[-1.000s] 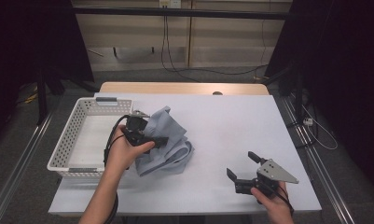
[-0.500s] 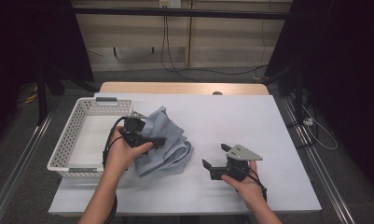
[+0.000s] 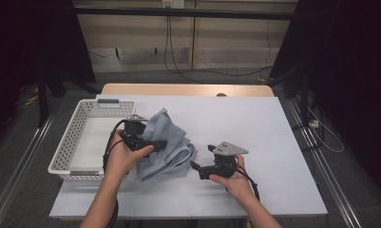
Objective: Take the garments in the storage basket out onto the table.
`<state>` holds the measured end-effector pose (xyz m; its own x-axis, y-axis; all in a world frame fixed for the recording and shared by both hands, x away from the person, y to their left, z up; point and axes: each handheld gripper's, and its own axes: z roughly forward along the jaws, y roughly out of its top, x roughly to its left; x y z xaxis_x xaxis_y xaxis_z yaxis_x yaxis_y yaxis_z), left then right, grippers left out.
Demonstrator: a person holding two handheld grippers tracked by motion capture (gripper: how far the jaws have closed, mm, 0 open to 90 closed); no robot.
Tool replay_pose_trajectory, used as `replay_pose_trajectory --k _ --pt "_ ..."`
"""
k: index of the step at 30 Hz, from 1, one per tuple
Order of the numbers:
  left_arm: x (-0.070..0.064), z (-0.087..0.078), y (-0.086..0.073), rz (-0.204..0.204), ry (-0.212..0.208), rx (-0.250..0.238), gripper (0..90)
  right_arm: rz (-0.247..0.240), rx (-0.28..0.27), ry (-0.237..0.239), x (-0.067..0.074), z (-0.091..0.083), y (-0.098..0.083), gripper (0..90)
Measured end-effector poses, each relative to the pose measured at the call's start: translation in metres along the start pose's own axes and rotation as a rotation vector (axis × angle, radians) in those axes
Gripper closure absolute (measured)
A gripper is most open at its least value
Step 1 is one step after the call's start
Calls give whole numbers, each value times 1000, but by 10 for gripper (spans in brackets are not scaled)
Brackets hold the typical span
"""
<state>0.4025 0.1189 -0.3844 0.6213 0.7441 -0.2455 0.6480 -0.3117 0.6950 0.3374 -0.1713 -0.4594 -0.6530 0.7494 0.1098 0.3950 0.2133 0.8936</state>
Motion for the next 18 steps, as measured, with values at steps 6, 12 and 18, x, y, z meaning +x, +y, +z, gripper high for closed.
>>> replay_pose_trajectory --k 6,12,18 --pt "0 -1 -1 1 1 -2 149 0 53 3 -3 12 6 202" --pt "1 -2 -2 0 2 -8 156 1 83 7 -3 20 11 298" --pt "-1 -4 -3 10 4 -6 163 34 127 28 -4 28 8 642"
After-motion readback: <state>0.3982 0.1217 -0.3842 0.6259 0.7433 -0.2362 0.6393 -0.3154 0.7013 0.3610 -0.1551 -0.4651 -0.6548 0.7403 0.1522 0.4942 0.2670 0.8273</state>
